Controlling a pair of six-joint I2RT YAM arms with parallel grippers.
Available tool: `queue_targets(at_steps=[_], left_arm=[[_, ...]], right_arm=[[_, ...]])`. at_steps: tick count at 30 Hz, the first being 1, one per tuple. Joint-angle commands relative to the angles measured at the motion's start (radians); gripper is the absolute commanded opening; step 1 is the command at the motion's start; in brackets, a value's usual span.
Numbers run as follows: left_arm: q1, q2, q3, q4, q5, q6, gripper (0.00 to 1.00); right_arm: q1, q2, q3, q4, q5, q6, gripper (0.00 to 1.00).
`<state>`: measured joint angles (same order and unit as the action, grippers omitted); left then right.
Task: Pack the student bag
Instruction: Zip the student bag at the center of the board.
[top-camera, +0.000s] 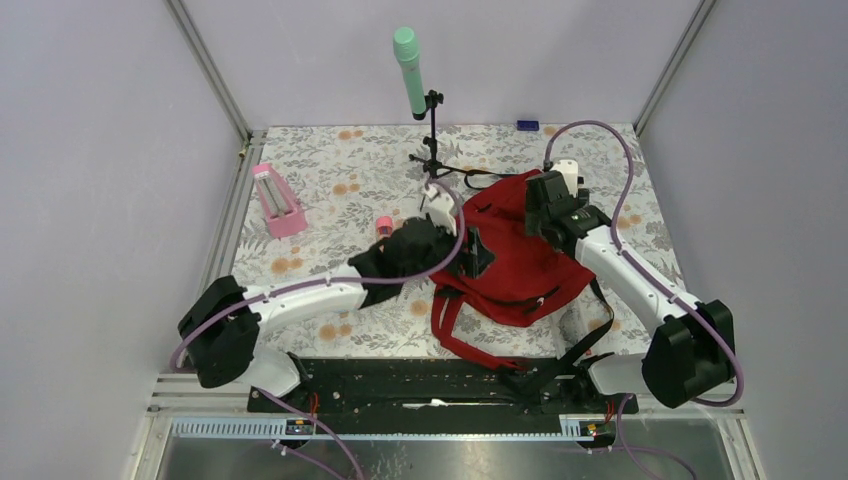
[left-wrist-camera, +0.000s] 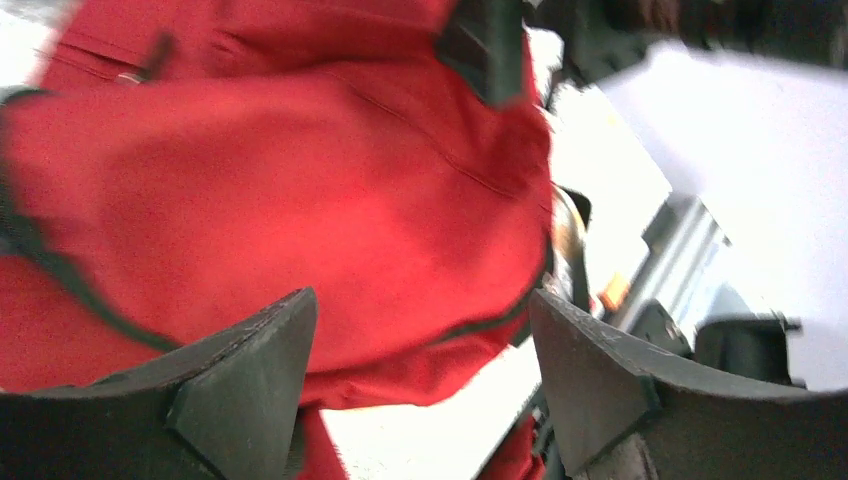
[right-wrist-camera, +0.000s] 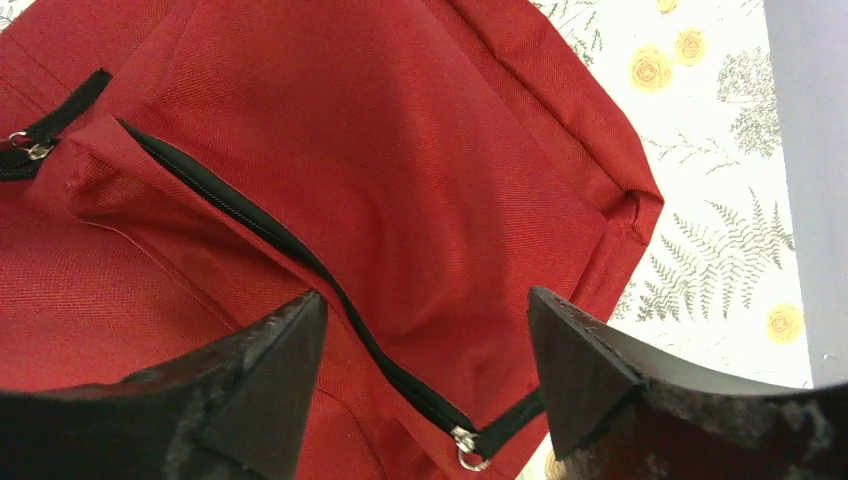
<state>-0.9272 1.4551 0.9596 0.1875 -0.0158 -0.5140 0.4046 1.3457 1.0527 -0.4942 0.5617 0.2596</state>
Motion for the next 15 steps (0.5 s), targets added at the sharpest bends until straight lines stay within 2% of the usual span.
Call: queue_targets(at_steps=[1, 2, 6, 10, 12, 15], left_arm=[[-0.112, -0.024, -0.125, 0.289, -0.007, -0.025, 0.80], [-0.132, -0.021, -0.140, 0.309, 0.008, -0.003, 0.80], [-0.161, 0.043, -0.124, 0.335, 0.215, 0.014, 0.77], [-0.174, 0.164, -0.105, 0.423, 0.374, -0.092, 0.71], [-0.175, 0.230, -0.091, 0.484, 0.422, -0.145, 0.70], [-0.174, 0.324, -0.034, 0.486, 0.458, -0.171, 0.68]], right_arm=[[-0.006, -0.066, -0.017, 0.020, -0.023, 0.043, 0.86], [-0.006, -0.087, -0.024, 0.012, -0.035, 0.052, 0.88], [-0.006, -0.191, -0.084, -0.019, -0.097, 0.080, 0.90], [-0.006, -0.297, -0.157, -0.035, -0.157, 0.106, 0.90], [-0.006, -0.345, -0.192, -0.035, -0.192, 0.123, 0.89], [-0.006, -0.411, -0.225, -0.035, -0.243, 0.135, 0.89]])
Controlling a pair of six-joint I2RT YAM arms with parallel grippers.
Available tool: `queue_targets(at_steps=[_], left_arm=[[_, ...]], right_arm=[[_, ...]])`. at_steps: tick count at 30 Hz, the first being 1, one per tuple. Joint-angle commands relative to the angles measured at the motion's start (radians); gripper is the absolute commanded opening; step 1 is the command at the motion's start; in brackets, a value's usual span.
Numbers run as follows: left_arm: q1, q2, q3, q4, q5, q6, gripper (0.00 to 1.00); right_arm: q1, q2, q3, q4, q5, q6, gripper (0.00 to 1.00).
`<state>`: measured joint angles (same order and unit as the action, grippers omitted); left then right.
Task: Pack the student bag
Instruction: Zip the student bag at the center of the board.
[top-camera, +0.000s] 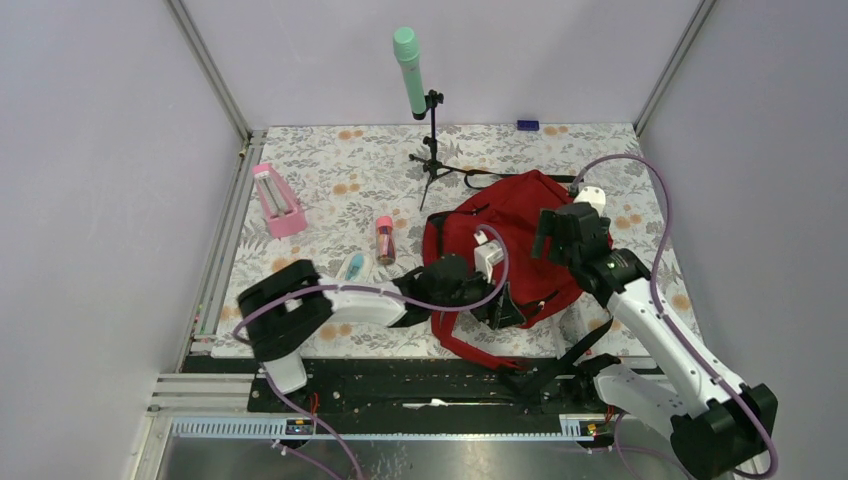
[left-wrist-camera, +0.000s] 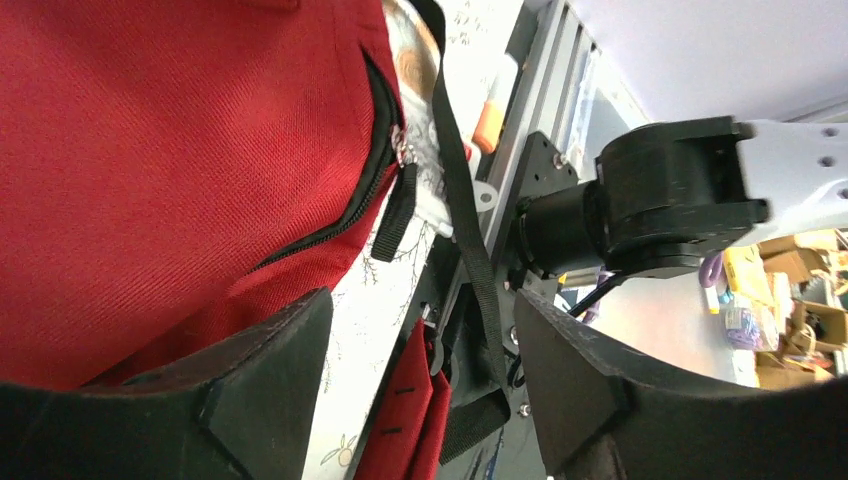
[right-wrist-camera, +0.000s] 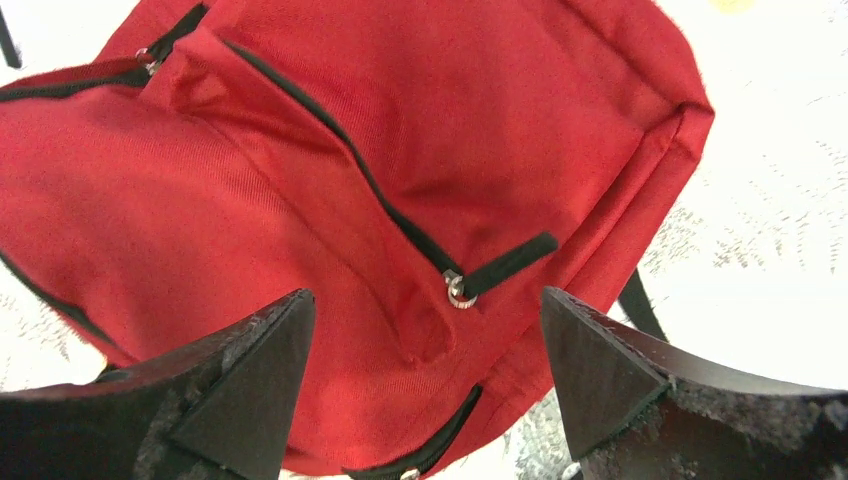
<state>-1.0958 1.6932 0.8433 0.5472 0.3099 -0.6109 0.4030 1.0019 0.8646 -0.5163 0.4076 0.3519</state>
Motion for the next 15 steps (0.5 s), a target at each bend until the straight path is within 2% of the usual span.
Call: queue_targets(at_steps=[1, 7, 15], left_arm=[[-0.006, 0.114, 0.102, 0.120, 0.140, -0.079, 0.67], [-0.007, 0.227, 0.157, 0.191, 0.180, -0.146, 0.65], [-0.008, 0.304, 0.198, 0.147, 0.181, -0.165, 0.63]], right_arm=[[-0.004, -0.086, -0.042, -0.013, -0.097, 0.049, 0.89], [-0.004, -0.161, -0.046, -0.015, -0.127, 0.058, 0.89], [-0.004, -0.184, -0.042, -0.023, -0.128, 0.068, 0.89]])
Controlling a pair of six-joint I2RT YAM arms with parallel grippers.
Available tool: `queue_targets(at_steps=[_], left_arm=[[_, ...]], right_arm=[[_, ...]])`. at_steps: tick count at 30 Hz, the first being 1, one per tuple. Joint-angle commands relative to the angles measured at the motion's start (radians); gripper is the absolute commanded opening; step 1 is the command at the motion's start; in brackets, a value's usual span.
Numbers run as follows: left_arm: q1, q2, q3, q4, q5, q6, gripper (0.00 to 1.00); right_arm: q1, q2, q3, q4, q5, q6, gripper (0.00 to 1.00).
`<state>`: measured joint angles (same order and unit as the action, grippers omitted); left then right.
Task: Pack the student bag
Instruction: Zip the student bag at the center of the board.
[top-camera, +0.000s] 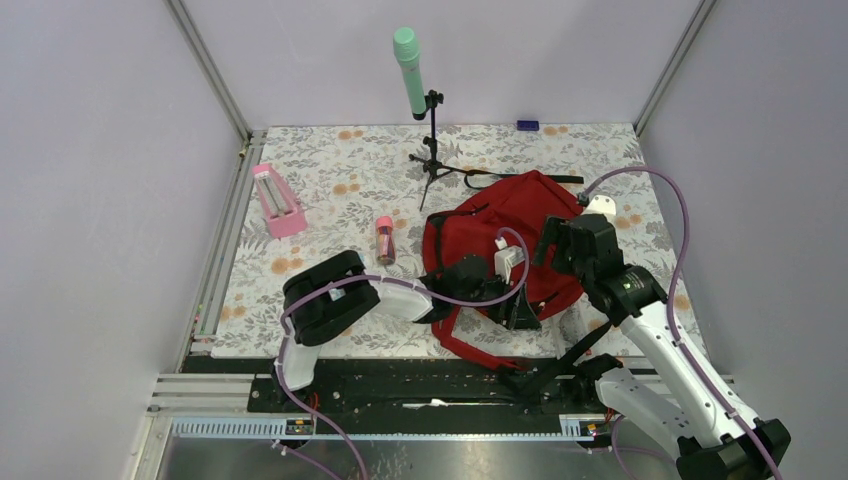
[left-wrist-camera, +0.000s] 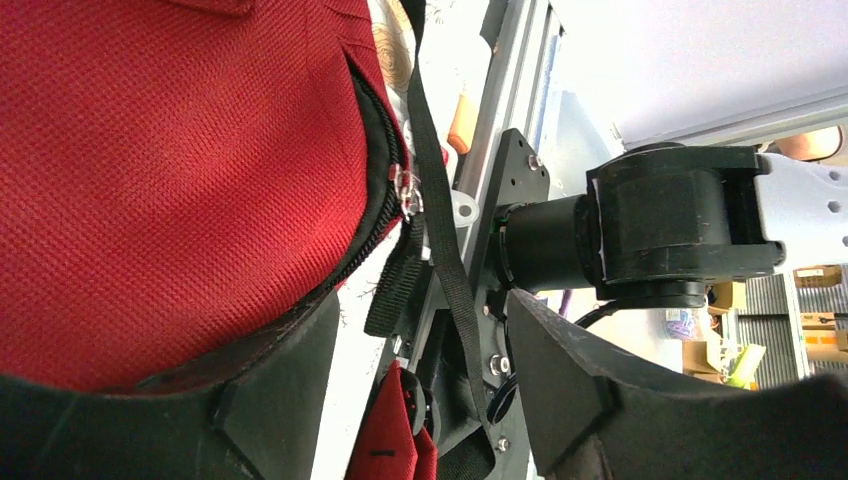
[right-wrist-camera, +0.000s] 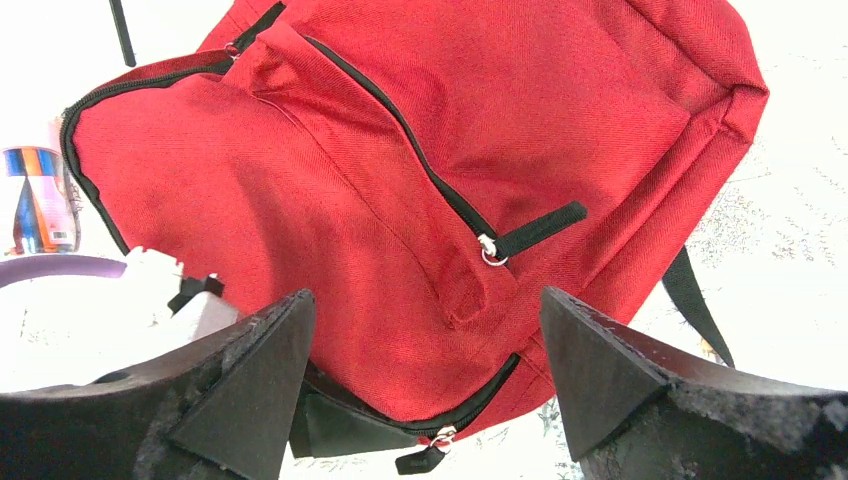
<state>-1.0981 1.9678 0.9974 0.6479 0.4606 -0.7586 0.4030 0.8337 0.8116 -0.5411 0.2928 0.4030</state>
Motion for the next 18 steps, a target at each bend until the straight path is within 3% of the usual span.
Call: queue_targets(at_steps=[1, 6, 9, 13, 18], left_arm=[[-0.006, 0.034, 0.046, 0.049, 0.031, -0.023, 0.62], [-0.018, 0.042, 0.058, 0.078, 0.045, -0.040, 0.46], [-0.024, 0.038, 0.051, 0.105, 0.043, -0.049, 0.22], [-0.023, 0.011, 0.009, 0.152, 0.016, -0.048, 0.01], [-0.028, -0.060, -0.053, 0.126, -0.066, 0.036, 0.00]], right_arm=[[-0.004, -0.019, 0.011, 0.002, -0.014, 0.017, 0.89], [-0.004, -0.032, 0.008, 0.002, 0.000, 0.015, 0.89], [-0.004, -0.034, 0.001, -0.003, 0.011, 0.015, 0.89], [-0.003, -0.036, -0.014, -0.045, 0.053, 0.050, 0.90], [-0.004, -0.079, -0.096, -0.090, 0.097, 0.169, 0.90]])
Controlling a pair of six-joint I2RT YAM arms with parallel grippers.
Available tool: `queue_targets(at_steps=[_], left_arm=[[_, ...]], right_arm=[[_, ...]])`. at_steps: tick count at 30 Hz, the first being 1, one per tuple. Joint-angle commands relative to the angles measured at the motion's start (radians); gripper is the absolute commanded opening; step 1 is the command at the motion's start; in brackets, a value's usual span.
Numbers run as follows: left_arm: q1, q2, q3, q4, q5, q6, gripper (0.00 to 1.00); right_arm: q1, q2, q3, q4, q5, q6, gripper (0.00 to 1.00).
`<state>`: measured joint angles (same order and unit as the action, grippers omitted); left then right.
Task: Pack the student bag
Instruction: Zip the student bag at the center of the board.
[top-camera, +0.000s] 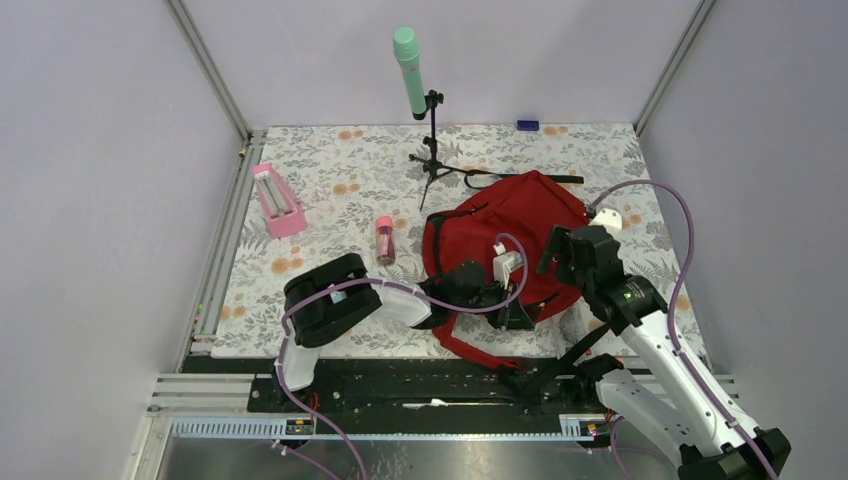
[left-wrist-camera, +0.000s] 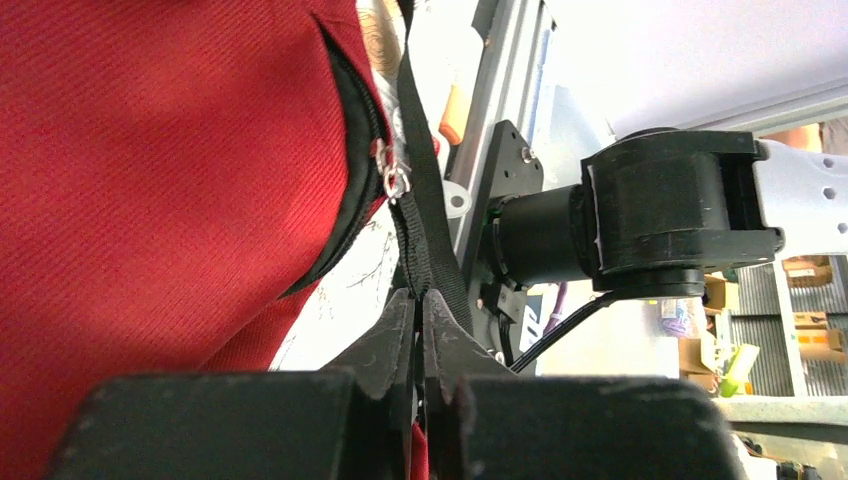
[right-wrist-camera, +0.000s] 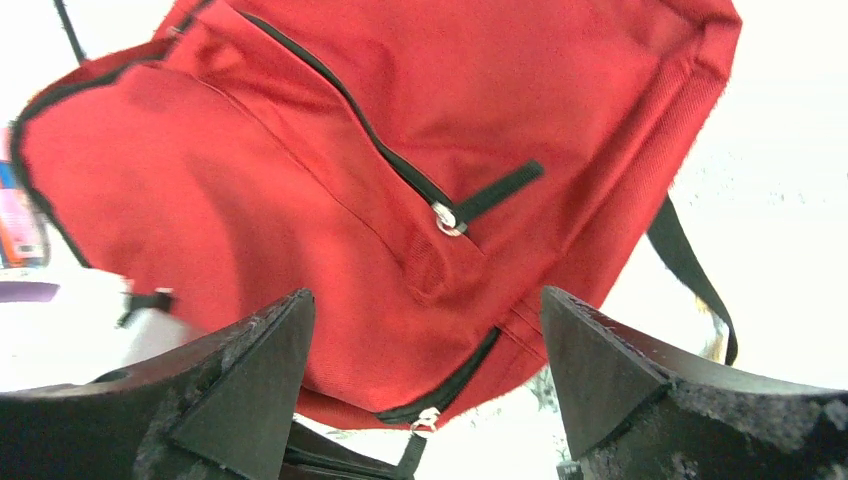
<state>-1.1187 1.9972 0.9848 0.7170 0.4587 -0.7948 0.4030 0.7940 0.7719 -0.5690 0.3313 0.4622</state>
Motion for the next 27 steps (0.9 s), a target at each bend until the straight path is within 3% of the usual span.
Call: queue_targets(at_steps=[1, 13, 19, 27], left_arm=[[-0.008, -0.100, -0.044, 0.033, -0.082, 0.094, 0.00], [-0.038, -0.175, -0.040, -0.173, -0.209, 0.227, 0.00], [-0.049, -0.191, -0.055, -0.179, -0.231, 0.241, 0.00], [-0.067, -0.235, -0.082, -0.185, -0.289, 0.301, 0.00]], right_arm=[[-0.004, -0.051, -0.074, -0.067, 0.051, 0.139, 0.90], [-0.004, -0.154, -0.281, 0.036, -0.051, 0.457, 0.83], [-0.004, -0.087, -0.348, 0.111, -0.045, 0.475, 0.70], [-0.004, -0.040, -0.363, 0.213, -0.027, 0.446, 0.29]])
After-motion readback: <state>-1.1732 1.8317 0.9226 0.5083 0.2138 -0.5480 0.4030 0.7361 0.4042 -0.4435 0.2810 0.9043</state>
